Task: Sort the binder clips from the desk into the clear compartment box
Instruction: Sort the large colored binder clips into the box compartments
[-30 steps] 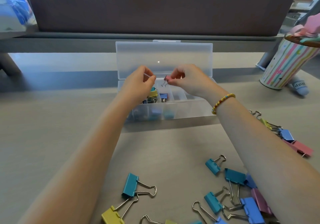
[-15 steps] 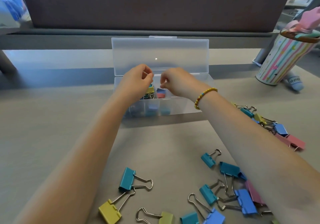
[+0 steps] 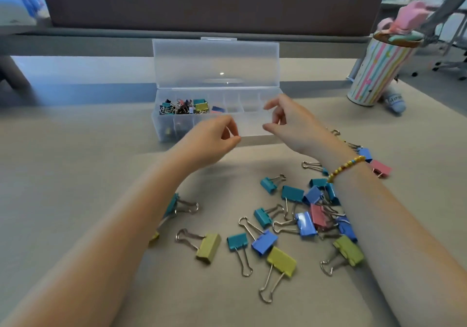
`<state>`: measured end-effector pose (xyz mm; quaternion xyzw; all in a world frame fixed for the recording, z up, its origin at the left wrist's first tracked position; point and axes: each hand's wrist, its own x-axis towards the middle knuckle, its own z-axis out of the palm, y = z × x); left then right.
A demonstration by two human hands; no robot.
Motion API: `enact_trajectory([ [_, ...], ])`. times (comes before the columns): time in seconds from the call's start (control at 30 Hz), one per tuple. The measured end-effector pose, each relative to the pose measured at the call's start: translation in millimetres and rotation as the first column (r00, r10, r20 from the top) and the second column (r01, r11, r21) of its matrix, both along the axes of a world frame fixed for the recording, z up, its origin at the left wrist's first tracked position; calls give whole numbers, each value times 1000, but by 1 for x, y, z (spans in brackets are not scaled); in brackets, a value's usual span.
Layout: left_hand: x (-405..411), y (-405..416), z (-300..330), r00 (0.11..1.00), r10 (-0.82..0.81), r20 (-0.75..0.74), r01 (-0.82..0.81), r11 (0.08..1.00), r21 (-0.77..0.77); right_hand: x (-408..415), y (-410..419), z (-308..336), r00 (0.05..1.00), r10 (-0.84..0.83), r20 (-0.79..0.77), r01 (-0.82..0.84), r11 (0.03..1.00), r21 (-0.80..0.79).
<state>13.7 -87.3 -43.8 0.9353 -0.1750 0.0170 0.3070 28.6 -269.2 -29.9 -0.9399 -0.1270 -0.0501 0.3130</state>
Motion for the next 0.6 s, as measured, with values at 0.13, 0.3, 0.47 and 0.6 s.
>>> enact_trajectory([
  [0.13, -32, 5, -7, 987, -99, -125, 111, 990, 92, -34, -4, -7, 990, 100, -99, -104, 994, -32],
  [0.3, -72, 19, -11, 944, -164, -286, 241, 935, 260, -67, 0, -22, 978, 139, -158, -138, 990, 16],
  [0.47, -81, 15, -26, 954, -118, -275, 225, 888, 401, -77, -2, -27, 982, 111, -153, -106, 994, 40],
  [0.6, -66, 17, -35, 977, -41, -208, 113, 932, 344, -75, -6, -32, 996, 34, -86, -32, 999, 28],
])
